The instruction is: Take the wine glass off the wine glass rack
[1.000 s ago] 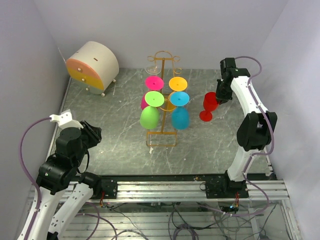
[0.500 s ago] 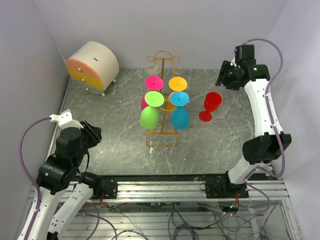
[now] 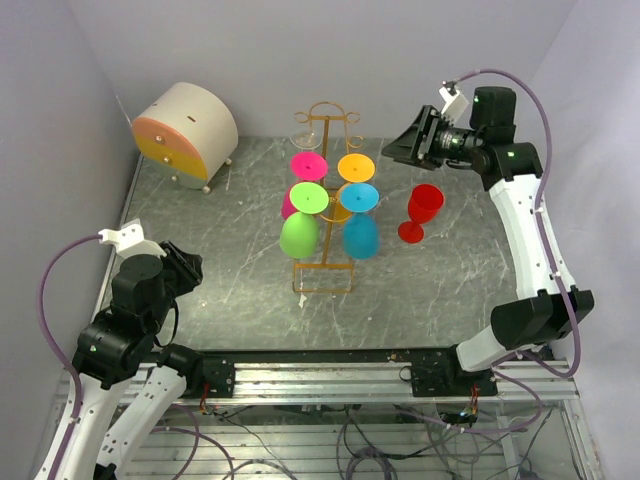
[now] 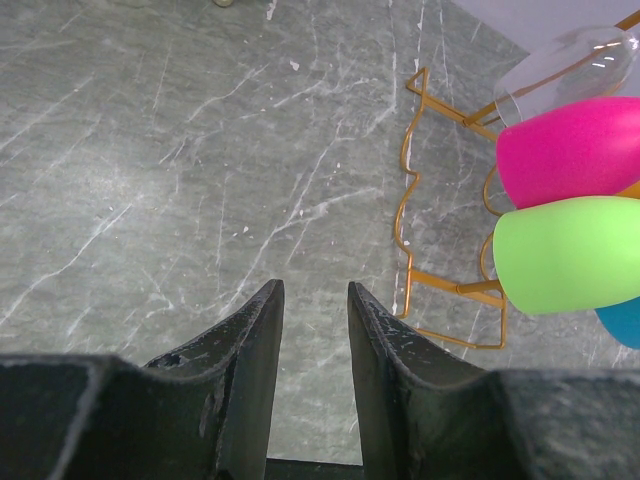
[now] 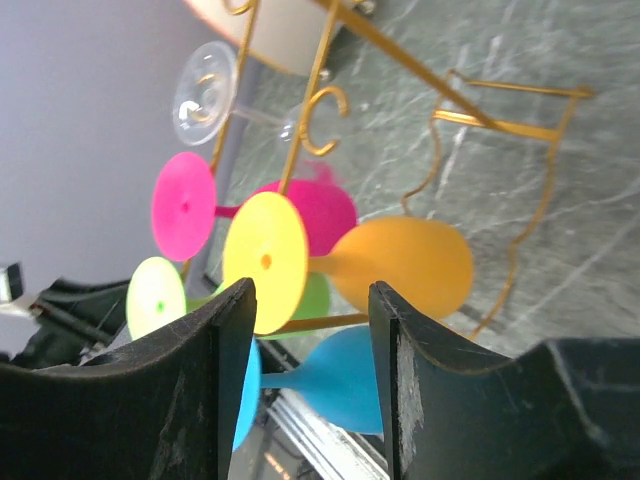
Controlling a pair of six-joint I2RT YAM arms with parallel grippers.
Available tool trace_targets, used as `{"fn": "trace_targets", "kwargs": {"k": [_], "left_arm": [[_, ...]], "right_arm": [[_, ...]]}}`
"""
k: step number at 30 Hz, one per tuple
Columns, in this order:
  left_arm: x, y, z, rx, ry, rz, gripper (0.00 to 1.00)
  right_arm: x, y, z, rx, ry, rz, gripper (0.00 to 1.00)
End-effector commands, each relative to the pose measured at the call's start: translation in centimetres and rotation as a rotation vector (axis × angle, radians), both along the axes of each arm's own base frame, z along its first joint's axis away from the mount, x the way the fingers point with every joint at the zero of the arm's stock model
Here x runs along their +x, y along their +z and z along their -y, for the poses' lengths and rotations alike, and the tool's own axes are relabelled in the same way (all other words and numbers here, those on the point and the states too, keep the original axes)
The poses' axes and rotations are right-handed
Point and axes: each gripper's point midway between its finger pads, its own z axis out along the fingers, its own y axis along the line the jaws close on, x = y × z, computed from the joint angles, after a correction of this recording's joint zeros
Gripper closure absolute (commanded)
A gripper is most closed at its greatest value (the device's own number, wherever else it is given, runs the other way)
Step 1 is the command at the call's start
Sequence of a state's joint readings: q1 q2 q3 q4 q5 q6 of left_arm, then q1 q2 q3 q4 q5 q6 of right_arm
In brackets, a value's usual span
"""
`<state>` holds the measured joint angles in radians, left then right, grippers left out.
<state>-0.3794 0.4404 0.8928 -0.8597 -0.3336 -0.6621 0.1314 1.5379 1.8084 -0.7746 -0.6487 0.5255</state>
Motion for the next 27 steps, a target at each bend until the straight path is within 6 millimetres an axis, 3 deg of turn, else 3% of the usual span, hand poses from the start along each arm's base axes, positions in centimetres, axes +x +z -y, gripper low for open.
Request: {"fn": "trace_targets", "kwargs": {"k": [1,18,20,25,27], "left_arm": [[0.1,0.0,-0.3,0.003,0.020,0.004,0.57],[0.2,-0.1,-0.3,0.006,0.025,-0.005,0.57],[0.3,-0.1,-0.3,0.006,0.026,-0.005,0.57],[0.2,-0.1,-0.3,0.006,0.027,-0.005,0.57],[0.3,-0.1,-0.3,0.006,0.027,-0.005,0.57]], "right_arm": [[-1.2,1.3,-3.0,0.085,0.134,0.023,0.52],[-1.5,-2.3,-5.5,0.032,0.170,-0.034,0.57],[-1.6,-2.4,-5.7,0.035,0.177,-0.034,0.62],[-1.6,-2.0,-5.6,0.032,0.159,-0.014,0.90],[-1.4,-1.8,-5.4,0.026,0.145,-0.008,0.96]]}}
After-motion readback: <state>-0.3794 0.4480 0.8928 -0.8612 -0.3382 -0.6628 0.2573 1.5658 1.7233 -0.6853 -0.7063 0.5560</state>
